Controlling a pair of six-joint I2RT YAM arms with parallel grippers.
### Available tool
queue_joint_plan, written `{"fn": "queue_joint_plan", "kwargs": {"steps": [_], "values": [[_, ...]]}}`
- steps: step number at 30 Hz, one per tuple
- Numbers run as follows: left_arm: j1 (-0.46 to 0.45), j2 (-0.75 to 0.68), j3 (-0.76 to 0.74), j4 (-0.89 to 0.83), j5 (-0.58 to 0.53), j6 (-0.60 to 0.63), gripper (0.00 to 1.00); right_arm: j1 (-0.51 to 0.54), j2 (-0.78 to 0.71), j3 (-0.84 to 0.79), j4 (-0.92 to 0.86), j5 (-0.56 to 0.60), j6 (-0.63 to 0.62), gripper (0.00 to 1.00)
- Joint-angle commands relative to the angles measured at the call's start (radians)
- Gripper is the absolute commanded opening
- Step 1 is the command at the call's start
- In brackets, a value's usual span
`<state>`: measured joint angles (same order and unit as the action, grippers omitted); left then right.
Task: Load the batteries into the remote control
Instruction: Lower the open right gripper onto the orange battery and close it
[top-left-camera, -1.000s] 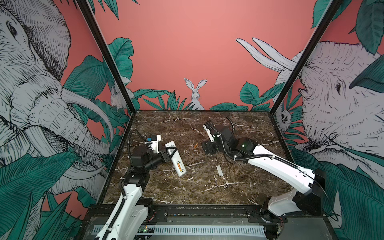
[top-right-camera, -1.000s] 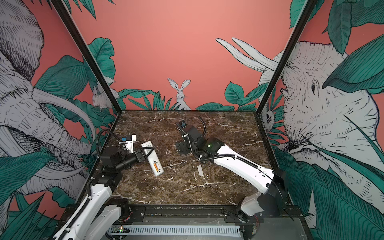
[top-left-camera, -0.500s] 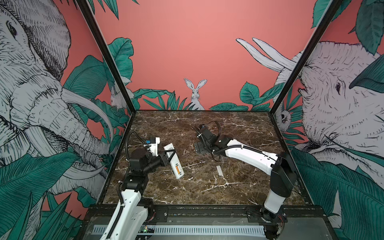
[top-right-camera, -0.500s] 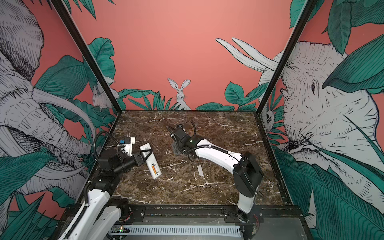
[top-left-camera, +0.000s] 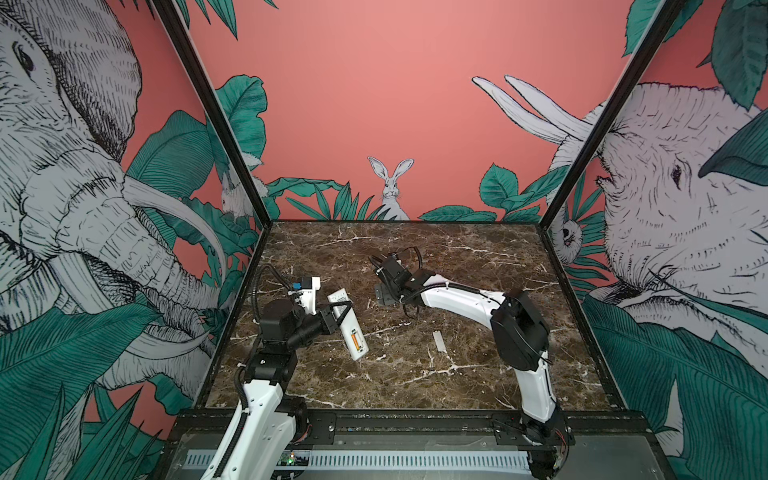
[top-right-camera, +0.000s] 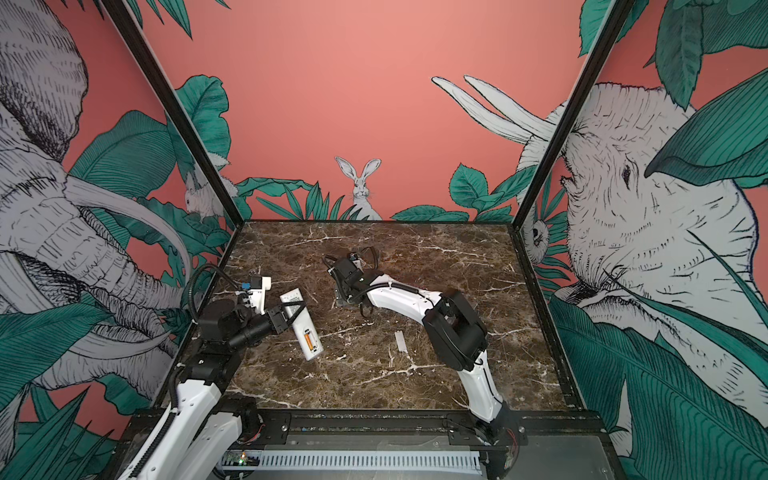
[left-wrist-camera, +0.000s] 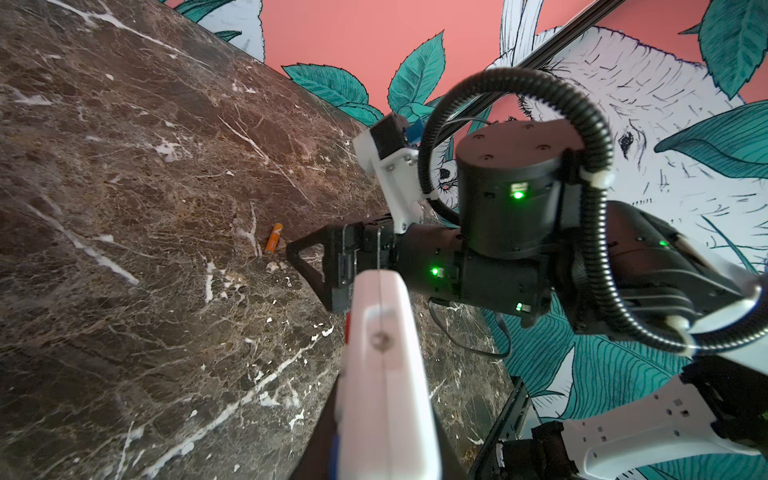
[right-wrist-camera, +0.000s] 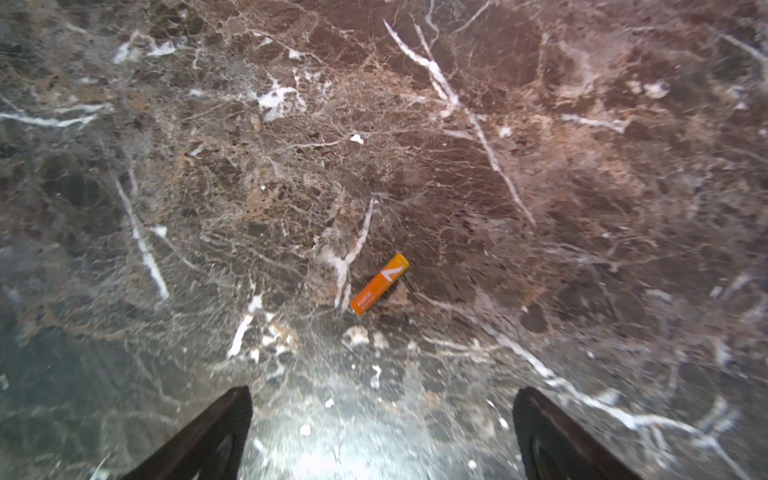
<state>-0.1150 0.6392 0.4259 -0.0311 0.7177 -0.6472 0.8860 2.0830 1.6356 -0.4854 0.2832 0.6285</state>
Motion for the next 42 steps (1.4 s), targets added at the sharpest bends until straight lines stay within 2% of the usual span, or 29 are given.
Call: {"fn": "queue_joint_plan", "kwargs": {"steps": [1,10,18,27,32,42], "values": [[0.004,-0.014,-0.018,0.034,0.011,-0.006,0.00,-0.007,0.038,0.035,0.011,0.009,0.053,0.97],[0.006,-0.014,-0.027,0.036,0.013,-0.011,0.00,-0.008,0.141,0.116,-0.002,0.031,0.079,0.94],[0.006,-0.015,-0.026,0.031,0.014,-0.009,0.00,-0.009,0.206,0.183,-0.021,0.049,0.094,0.87],[0.006,-0.014,-0.023,0.030,0.013,-0.011,0.00,-0.010,0.244,0.209,-0.033,0.060,0.103,0.76],[0.006,-0.011,-0.021,0.032,0.012,-0.008,0.00,-0.010,0.250,0.195,-0.026,0.060,0.112,0.66],[0.006,-0.008,-0.020,0.032,0.011,-0.008,0.00,-0.018,0.268,0.188,-0.018,0.059,0.119,0.59]]}}
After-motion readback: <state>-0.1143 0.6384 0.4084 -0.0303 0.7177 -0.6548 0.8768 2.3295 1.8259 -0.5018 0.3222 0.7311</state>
